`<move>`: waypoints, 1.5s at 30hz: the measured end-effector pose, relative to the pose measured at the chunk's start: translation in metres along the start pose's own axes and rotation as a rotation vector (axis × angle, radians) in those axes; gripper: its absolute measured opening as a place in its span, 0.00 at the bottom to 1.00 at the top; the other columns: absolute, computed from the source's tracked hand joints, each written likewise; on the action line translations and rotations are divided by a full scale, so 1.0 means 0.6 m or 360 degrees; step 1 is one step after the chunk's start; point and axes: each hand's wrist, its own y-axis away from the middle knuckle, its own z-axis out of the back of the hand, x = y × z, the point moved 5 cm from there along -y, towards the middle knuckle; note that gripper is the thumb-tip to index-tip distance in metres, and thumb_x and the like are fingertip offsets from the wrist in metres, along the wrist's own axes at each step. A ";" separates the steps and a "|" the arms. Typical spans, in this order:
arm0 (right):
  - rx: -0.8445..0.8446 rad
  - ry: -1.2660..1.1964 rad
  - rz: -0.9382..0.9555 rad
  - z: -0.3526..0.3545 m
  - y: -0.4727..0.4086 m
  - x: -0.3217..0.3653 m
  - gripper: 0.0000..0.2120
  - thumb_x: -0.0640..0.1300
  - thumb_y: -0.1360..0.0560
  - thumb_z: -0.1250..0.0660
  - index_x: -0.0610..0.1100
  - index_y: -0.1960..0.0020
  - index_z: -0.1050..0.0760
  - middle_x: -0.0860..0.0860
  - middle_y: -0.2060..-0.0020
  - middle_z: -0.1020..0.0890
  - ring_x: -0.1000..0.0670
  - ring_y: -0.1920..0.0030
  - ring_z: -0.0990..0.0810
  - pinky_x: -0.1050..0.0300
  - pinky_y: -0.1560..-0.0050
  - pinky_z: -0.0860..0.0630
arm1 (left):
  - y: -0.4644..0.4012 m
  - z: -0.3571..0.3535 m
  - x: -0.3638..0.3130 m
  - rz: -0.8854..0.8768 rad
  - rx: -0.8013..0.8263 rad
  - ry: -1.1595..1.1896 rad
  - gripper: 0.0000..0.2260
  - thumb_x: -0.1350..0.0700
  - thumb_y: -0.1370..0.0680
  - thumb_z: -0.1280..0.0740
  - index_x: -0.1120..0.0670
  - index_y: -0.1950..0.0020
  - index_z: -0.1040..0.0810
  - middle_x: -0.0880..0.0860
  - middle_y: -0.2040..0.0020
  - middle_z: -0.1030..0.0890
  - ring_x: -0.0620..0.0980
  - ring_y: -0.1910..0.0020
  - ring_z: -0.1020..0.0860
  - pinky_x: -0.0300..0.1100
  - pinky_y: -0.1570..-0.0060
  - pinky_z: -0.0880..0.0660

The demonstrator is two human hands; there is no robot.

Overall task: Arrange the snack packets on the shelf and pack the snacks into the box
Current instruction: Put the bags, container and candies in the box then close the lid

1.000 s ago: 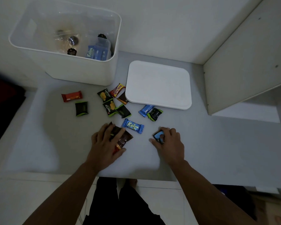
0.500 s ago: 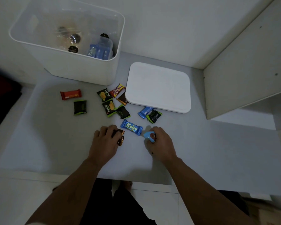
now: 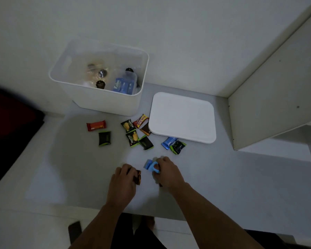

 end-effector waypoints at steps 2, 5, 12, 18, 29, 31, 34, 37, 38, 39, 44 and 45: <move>0.0038 -0.0086 -0.0068 0.006 0.010 0.000 0.17 0.45 0.25 0.29 0.41 0.38 0.23 0.43 0.42 0.23 0.45 0.48 0.21 0.66 0.64 0.34 | 0.010 0.009 0.003 0.0040 0.0026 0.0047 0.13 0.63 0.33 0.30 0.50 0.54 0.27 0.50 0.46 0.27 0.54 0.55 0.27 0.48 0.63 0.25; -0.0001 -0.0150 -0.0115 0.043 0.011 0.018 0.07 0.44 0.27 0.29 0.44 0.51 0.25 0.43 0.48 0.20 0.46 0.53 0.22 0.58 0.59 0.32 | 0.001 0.054 0.002 0.0087 -0.0044 0.0122 0.12 0.64 0.32 0.30 0.51 0.54 0.26 0.52 0.48 0.25 0.55 0.54 0.26 0.47 0.61 0.26; -0.0372 -0.0410 0.0110 0.221 -0.063 0.179 0.13 0.47 0.28 0.26 0.42 0.48 0.22 0.45 0.52 0.18 0.45 0.51 0.20 0.54 0.53 0.28 | -0.119 0.276 -0.009 -0.0024 -0.0503 0.0319 0.12 0.67 0.33 0.32 0.51 0.59 0.27 0.49 0.57 0.26 0.53 0.58 0.27 0.47 0.60 0.28; -0.0438 -0.0764 0.0240 0.345 -0.171 0.367 0.16 0.43 0.31 0.23 0.41 0.46 0.20 0.47 0.55 0.17 0.48 0.55 0.20 0.57 0.56 0.27 | -0.263 0.463 0.040 0.0028 -0.0743 0.0468 0.09 0.68 0.29 0.37 0.57 0.52 0.25 0.57 0.53 0.24 0.59 0.54 0.25 0.53 0.57 0.26; -0.0085 -0.0845 -0.0115 0.286 -0.399 0.521 0.23 0.42 0.29 0.23 0.35 0.38 0.23 0.42 0.51 0.17 0.44 0.55 0.19 0.53 0.59 0.20 | -0.504 0.522 0.207 0.0673 -0.0077 0.0625 0.10 0.58 0.23 0.36 0.62 0.46 0.22 0.64 0.46 0.18 0.64 0.47 0.20 0.50 0.50 0.23; 0.0081 -0.0741 -0.0150 0.263 -0.411 0.533 0.22 0.45 0.28 0.24 0.34 0.40 0.24 0.42 0.47 0.17 0.43 0.51 0.18 0.49 0.50 0.18 | -0.522 0.508 0.221 0.0654 0.0141 0.0472 0.11 0.56 0.23 0.35 0.64 0.50 0.22 0.64 0.46 0.18 0.61 0.52 0.20 0.47 0.55 0.24; 0.0355 -0.0645 -0.0223 0.256 -0.412 0.545 0.10 0.45 0.23 0.29 0.38 0.52 0.25 0.43 0.49 0.20 0.43 0.50 0.20 0.49 0.48 0.21 | -0.530 0.500 0.222 0.0686 0.0361 0.0402 0.09 0.58 0.22 0.35 0.64 0.49 0.21 0.62 0.49 0.20 0.58 0.53 0.22 0.44 0.57 0.28; 0.0418 -0.0672 -0.0358 0.270 -0.422 0.543 0.13 0.43 0.23 0.31 0.34 0.45 0.21 0.38 0.48 0.17 0.37 0.49 0.15 0.40 0.47 0.17 | -0.538 0.508 0.218 0.0679 0.0393 0.0282 0.05 0.62 0.25 0.32 0.63 0.51 0.21 0.61 0.45 0.18 0.57 0.51 0.21 0.42 0.59 0.28; 0.0368 -0.0650 -0.0365 0.279 -0.430 0.537 0.15 0.43 0.24 0.31 0.35 0.41 0.21 0.38 0.47 0.16 0.36 0.48 0.15 0.39 0.48 0.17 | -0.541 0.514 0.215 0.0668 0.0334 0.0262 0.06 0.62 0.25 0.32 0.61 0.49 0.21 0.60 0.43 0.19 0.57 0.49 0.21 0.40 0.58 0.29; 0.0302 -0.0635 -0.0350 0.291 -0.436 0.530 0.15 0.42 0.24 0.31 0.36 0.40 0.21 0.38 0.46 0.16 0.37 0.47 0.15 0.40 0.47 0.17 | -0.541 0.521 0.207 0.0646 0.0233 0.0276 0.09 0.59 0.23 0.33 0.60 0.44 0.21 0.59 0.41 0.19 0.58 0.45 0.21 0.40 0.55 0.30; -0.0127 -0.1212 -0.0323 0.361 -0.406 0.481 0.11 0.36 0.24 0.33 0.41 0.42 0.20 0.43 0.54 0.16 0.46 0.62 0.16 0.58 0.64 0.21 | -0.529 0.529 0.175 0.0519 -0.0199 0.0500 0.12 0.52 0.25 0.34 0.50 0.42 0.22 0.52 0.44 0.18 0.54 0.45 0.20 0.46 0.46 0.25; -0.0221 -0.1316 -0.0310 0.373 -0.395 0.465 0.11 0.35 0.23 0.33 0.40 0.41 0.20 0.43 0.56 0.17 0.46 0.64 0.18 0.61 0.68 0.24 | -0.520 0.530 0.166 0.0466 -0.0263 0.0512 0.11 0.52 0.24 0.33 0.49 0.43 0.22 0.51 0.45 0.18 0.52 0.47 0.20 0.46 0.46 0.24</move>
